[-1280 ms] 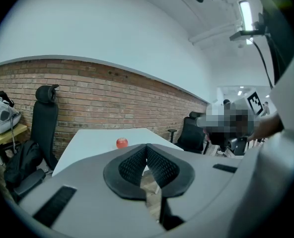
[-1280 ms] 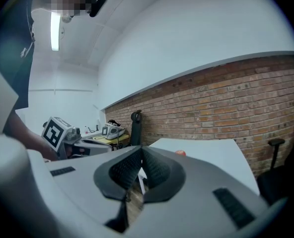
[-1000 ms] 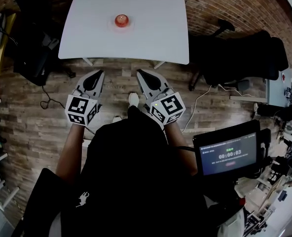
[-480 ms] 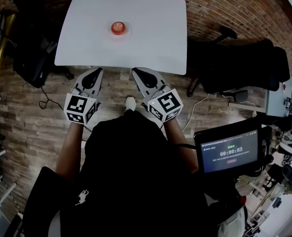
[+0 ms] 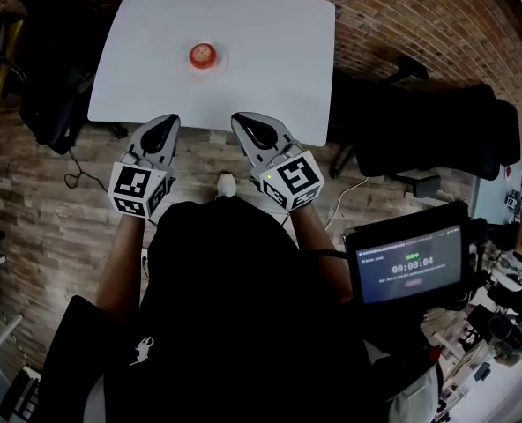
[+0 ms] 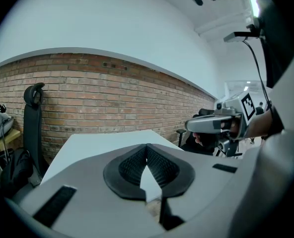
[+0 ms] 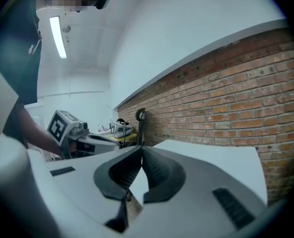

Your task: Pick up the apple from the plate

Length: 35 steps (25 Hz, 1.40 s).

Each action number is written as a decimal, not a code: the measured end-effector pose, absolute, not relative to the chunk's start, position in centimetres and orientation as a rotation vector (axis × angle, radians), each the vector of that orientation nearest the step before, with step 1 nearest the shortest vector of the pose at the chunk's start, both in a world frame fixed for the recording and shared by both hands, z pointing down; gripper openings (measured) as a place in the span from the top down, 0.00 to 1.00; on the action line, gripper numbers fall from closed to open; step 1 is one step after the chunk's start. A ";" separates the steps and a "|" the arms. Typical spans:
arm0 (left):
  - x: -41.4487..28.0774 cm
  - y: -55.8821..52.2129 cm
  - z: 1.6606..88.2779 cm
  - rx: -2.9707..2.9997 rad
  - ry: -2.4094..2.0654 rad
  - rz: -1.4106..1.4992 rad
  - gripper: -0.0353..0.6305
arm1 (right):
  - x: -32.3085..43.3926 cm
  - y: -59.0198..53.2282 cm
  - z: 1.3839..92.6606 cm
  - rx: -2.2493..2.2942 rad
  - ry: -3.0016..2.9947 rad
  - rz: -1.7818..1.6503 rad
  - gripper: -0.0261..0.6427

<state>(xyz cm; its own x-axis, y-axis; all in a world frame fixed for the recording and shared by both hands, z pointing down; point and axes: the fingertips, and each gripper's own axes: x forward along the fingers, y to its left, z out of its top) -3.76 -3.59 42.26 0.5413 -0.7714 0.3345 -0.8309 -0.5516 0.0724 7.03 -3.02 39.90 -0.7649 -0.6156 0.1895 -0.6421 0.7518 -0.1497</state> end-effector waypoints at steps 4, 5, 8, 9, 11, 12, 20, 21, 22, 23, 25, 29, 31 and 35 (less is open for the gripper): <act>-4.2 -3.1 42.3 2.545 -1.378 0.387 0.94 | 6.6 -2.9 39.8 0.983 -2.830 0.289 0.95; -4.2 -3.0 42.2 2.543 -1.383 0.381 0.94 | 6.6 -2.8 39.8 0.978 -2.832 0.288 0.95; -4.2 -2.8 42.0 2.536 -1.392 0.363 0.94 | 6.8 -2.9 39.8 0.969 -2.833 0.286 0.95; -4.3 -2.7 41.9 2.532 -1.395 0.360 0.94 | 6.8 -2.9 39.8 0.967 -2.833 0.285 0.95; -4.6 -2.4 41.9 2.523 -1.403 0.361 0.94 | 6.7 -2.9 39.6 0.965 -2.836 0.287 0.95; -4.8 -2.3 41.9 2.519 -1.408 0.363 0.94 | 6.6 -2.9 39.6 0.963 -2.838 0.288 0.95; -4.7 -5.2 42.9 2.499 -1.384 0.379 0.94 | 6.6 -5.9 40.3 0.959 -2.819 0.312 0.95; -4.8 -5.4 42.8 2.503 -1.378 0.375 0.94 | 6.4 -6.1 40.2 0.969 -2.815 0.314 0.95; -4.9 -5.7 42.7 2.508 -1.371 0.371 0.94 | 6.3 -6.3 40.2 0.980 -2.811 0.314 0.95; -4.9 -6.2 42.7 2.515 -1.361 0.369 0.94 | 6.2 -6.6 40.3 0.992 -2.805 0.314 0.95; -4.9 -7.4 43.0 2.530 -1.333 0.373 0.94 | 6.0 -7.5 40.6 1.015 -2.794 0.316 0.95; -5.2 -9.7 43.3 2.563 -1.271 0.380 0.94 | 5.5 -9.0 40.7 1.059 -2.779 0.327 0.95; -5.5 -10.9 43.5 2.573 -1.244 0.382 0.94 | 5.1 -9.9 40.7 1.069 -2.770 0.326 0.95; -6.0 -12.6 43.7 2.587 -1.210 0.403 0.94 | 4.3 -11.6 40.6 1.097 -2.757 0.327 0.95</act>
<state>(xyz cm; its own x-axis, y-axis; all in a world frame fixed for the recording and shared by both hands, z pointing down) -6.03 -12.64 43.73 0.6154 -0.7047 0.3530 -0.7758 -0.6208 0.1131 4.29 -11.57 40.61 -0.7193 -0.6578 0.2235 -0.6918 0.7077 -0.1436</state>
